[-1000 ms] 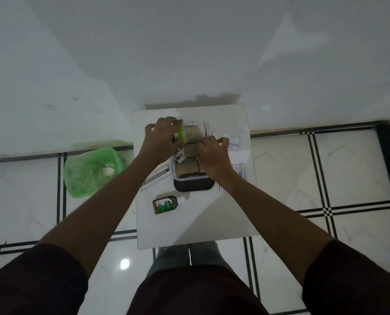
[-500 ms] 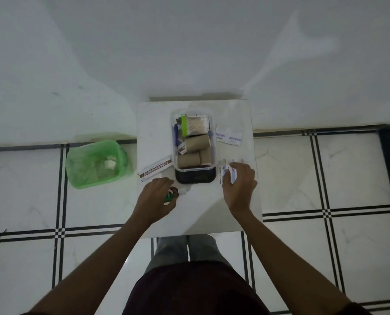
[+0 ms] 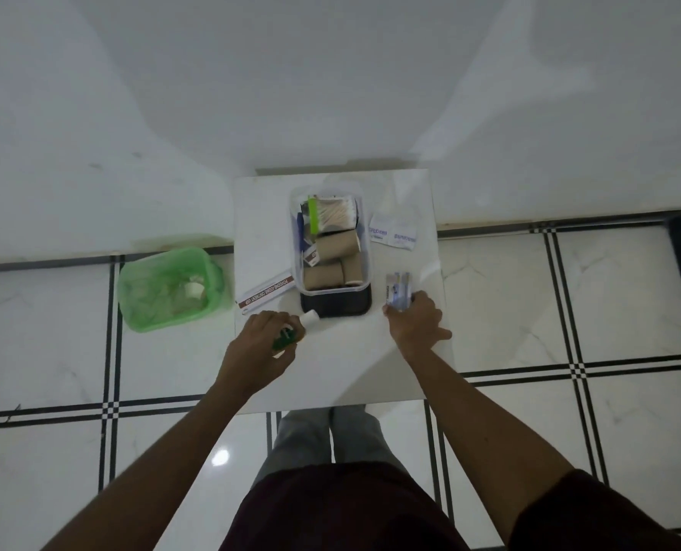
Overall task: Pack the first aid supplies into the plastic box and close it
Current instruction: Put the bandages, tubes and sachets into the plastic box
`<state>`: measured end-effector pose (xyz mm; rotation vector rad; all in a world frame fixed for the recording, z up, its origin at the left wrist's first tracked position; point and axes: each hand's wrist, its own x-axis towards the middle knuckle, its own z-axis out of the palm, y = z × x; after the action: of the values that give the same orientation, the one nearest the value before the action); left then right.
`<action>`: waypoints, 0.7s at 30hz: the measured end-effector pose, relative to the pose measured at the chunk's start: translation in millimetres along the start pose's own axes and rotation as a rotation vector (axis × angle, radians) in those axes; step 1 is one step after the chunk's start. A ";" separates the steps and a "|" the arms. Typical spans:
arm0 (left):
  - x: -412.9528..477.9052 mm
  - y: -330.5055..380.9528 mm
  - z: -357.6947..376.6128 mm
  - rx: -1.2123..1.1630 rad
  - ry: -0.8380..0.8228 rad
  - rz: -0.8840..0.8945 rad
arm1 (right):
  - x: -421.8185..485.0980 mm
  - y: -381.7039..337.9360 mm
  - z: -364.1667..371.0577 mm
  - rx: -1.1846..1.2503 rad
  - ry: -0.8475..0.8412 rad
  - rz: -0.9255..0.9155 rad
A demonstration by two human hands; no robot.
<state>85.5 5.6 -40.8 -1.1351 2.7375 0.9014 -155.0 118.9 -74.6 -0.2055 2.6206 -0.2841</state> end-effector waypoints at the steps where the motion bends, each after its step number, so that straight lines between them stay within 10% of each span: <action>1: -0.7 1.6 -9.1 -0.023 0.052 0.039 | 0.4 0.6 -0.9 0.001 0.021 -0.026; 7: 45.3 27.9 -57.3 -0.003 0.268 0.307 | -3.6 5.4 -17.9 0.226 0.068 -0.097; 21: 129.9 54.4 -49.9 0.241 -0.260 0.210 | 3.5 -46.9 -89.1 0.714 0.028 -0.500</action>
<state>-36.6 -72.8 -5.0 -0.6499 2.6877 0.6577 -197.2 87.3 11.3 -0.5952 2.2786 -1.3543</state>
